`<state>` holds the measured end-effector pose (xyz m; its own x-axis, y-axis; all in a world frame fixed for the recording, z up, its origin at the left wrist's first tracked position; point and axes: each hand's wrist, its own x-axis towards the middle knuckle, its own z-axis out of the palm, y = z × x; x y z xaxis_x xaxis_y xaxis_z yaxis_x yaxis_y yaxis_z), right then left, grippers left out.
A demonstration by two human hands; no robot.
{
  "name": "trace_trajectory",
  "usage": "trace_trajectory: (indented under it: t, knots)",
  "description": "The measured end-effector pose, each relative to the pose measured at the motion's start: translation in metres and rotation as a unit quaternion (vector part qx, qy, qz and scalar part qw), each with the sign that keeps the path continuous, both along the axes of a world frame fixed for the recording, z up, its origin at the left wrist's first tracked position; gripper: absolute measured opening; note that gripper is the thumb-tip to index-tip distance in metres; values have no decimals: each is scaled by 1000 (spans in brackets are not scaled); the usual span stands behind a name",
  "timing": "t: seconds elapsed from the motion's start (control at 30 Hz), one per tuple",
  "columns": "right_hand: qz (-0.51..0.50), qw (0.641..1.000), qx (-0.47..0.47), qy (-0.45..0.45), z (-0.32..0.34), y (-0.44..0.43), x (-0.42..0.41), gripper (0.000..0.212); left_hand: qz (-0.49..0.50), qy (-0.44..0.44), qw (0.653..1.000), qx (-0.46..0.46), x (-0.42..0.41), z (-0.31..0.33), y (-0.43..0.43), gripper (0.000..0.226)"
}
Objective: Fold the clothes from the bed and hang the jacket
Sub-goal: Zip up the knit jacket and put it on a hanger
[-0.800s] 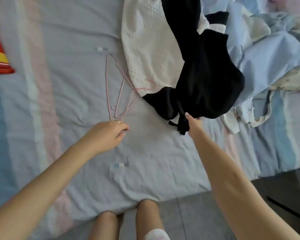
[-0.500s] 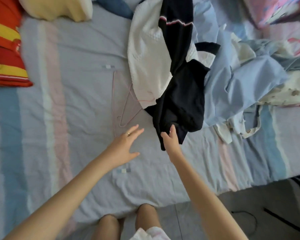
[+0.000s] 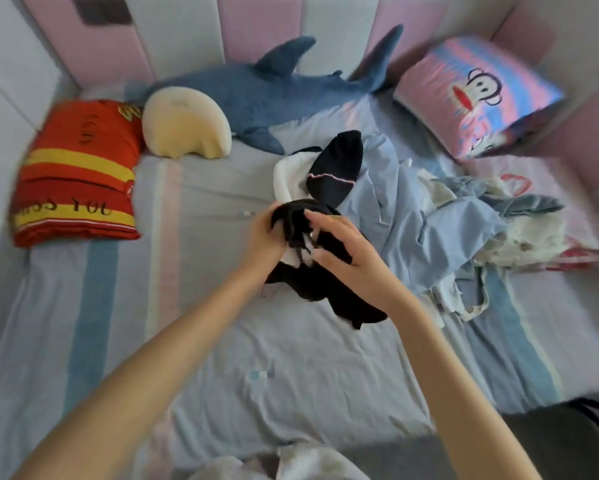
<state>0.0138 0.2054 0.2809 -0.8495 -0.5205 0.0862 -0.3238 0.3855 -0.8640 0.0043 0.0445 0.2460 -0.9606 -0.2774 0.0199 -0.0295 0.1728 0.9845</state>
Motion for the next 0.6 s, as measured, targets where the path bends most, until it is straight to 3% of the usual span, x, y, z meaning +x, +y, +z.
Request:
trace_trajectory:
  t: [0.1,0.17,0.2,0.27,0.33,0.37,0.43,0.53,0.6]
  knots:
    - [-159,967,161,115,0,7,11,97,59,-8,989,134,0,63,-4,30]
    - [-201,949,243,27,-9,11,15,125,12,29,986,162,8,94,-5,18]
    - [-188,949,251,-29,-12,12,16,127,-14,55,986,157,13,109,-6,11]
    - [-142,958,224,-106,-12,9,19,102,-37,97,984,144,29,139,-12,8]
    - [-127,966,201,-104,3,4,22,28,-12,139,985,105,45,169,-28,9]
    - [-143,969,180,-89,16,4,19,20,11,152,985,79,50,181,-38,11]
    - [-216,970,102,-42,53,3,5,33,65,174,981,55,60,203,-65,14]
    - [-296,946,-106,81,133,-2,-3,18,124,204,971,16,84,229,-103,13]
    - [-296,919,-228,126,172,-12,1,27,151,226,962,-17,103,237,-116,17]
